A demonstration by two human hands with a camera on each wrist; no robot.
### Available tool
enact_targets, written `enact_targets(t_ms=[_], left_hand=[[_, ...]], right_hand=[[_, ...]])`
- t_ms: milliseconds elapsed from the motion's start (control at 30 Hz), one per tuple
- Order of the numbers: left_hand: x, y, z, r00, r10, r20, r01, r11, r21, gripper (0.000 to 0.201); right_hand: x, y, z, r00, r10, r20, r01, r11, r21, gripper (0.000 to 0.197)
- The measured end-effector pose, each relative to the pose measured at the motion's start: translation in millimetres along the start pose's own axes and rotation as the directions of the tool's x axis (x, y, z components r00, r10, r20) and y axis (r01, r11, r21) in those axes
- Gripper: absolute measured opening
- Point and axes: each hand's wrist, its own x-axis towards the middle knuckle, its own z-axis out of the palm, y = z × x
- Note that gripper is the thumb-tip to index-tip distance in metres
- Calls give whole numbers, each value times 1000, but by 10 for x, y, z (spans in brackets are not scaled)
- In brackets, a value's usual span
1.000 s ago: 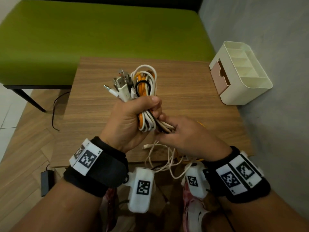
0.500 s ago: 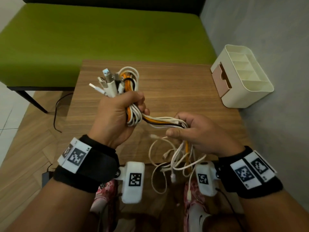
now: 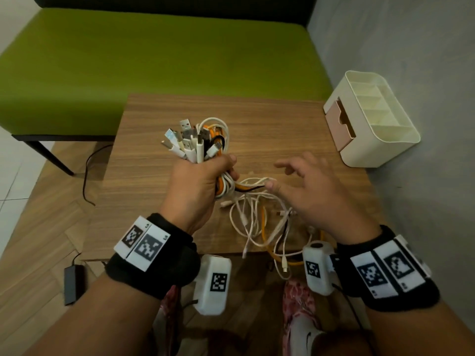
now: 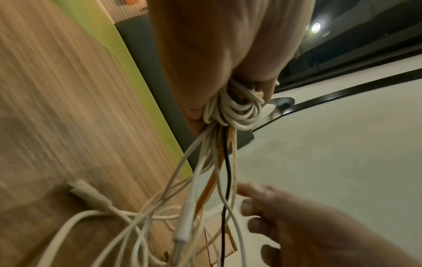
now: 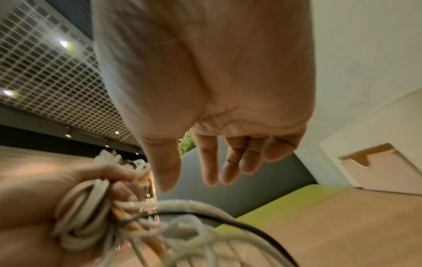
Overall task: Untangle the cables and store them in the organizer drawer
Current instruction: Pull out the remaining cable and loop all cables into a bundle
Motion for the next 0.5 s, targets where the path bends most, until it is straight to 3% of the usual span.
enact_targets(t_ms=[67, 167, 233, 300, 433, 500], left_hand=[[13, -8, 15, 1000, 5, -22, -5, 1000, -8, 15], [6, -20, 57, 999, -3, -42, 1, 998, -65, 17], [-26, -31, 96, 999, -37, -5, 36, 989, -147, 18], [-58, -45, 130, 993, -100, 62, 112, 961, -253, 16], [-90, -79, 161, 965, -184, 185, 244, 886, -394, 10], [-96, -79, 169, 964, -192, 185, 253, 878, -407, 9]], right_hand=[[-81, -103, -48, 999, 51, -14, -47, 975, 215, 38], [-178, -298, 26, 966, 66, 250, -195, 820, 539, 43], [-202, -371, 160, 934, 49, 354, -291, 679, 674, 46], [-185, -384, 251, 938, 64, 342, -314, 576, 755, 43], [-131, -326, 285, 961, 127, 246, -270, 243, 932, 29], [-122, -316, 286, 969, 159, 188, -220, 219, 950, 35]])
